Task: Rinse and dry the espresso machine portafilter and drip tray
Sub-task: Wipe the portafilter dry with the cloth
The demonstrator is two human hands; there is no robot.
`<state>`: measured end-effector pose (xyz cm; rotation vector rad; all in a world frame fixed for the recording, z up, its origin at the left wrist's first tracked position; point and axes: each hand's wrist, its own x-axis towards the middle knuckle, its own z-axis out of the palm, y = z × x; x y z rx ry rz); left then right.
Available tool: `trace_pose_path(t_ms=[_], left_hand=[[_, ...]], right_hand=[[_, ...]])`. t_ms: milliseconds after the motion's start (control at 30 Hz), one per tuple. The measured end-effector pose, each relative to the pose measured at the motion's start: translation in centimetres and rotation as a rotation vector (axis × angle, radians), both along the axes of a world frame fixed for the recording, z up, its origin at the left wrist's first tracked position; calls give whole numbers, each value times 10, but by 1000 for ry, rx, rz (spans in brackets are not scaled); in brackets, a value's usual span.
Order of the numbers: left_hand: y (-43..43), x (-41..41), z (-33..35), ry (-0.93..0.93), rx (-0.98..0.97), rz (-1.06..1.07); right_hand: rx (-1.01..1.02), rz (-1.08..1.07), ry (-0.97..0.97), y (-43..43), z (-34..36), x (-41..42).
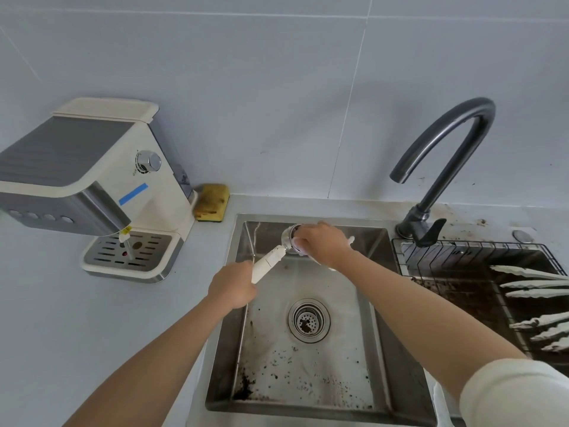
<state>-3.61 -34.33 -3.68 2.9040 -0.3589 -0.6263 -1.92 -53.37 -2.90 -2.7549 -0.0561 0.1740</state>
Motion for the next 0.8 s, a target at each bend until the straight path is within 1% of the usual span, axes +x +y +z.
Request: trace_pose_path(t_ms=[33, 67, 133, 167, 233, 267, 333, 433, 533, 633, 700, 800], left_hand=[[-1, -1, -2, -3, -9, 16], [-2, -2, -4, -2, -17, 30], [-3, -5, -7, 0, -22, 52], [-2, -6, -9, 0, -25, 64], [-1, -8, -11, 0, -34, 90], [-1, -9, -12, 1, -38, 100], [-1, -10, -12, 14, -47, 113], [-3, -8, -13, 47, -71, 125], [-4, -7, -13, 70, -105, 158], [-7, -8, -15, 123, -174, 205], [-7, -8, -17, 166, -253, 264], [-8, -6, -16, 183, -348, 343]], right_hand=[[38, -59, 65, 3, 3, -2], [140, -164, 133, 6, 4, -1], [268, -330, 213, 9, 1, 5], [318, -375, 248, 10, 0, 7], [297, -366, 304, 9, -1, 11], [318, -380, 322, 9, 0, 12], [468, -430, 365, 6, 2, 14], [684, -534, 361, 4, -2, 15], [959, -620, 346, 0, -3, 9], [1239, -643, 391, -9, 1, 2], [1340, -643, 392, -13, 3, -3], [1433, -690, 406, -19, 2, -7]])
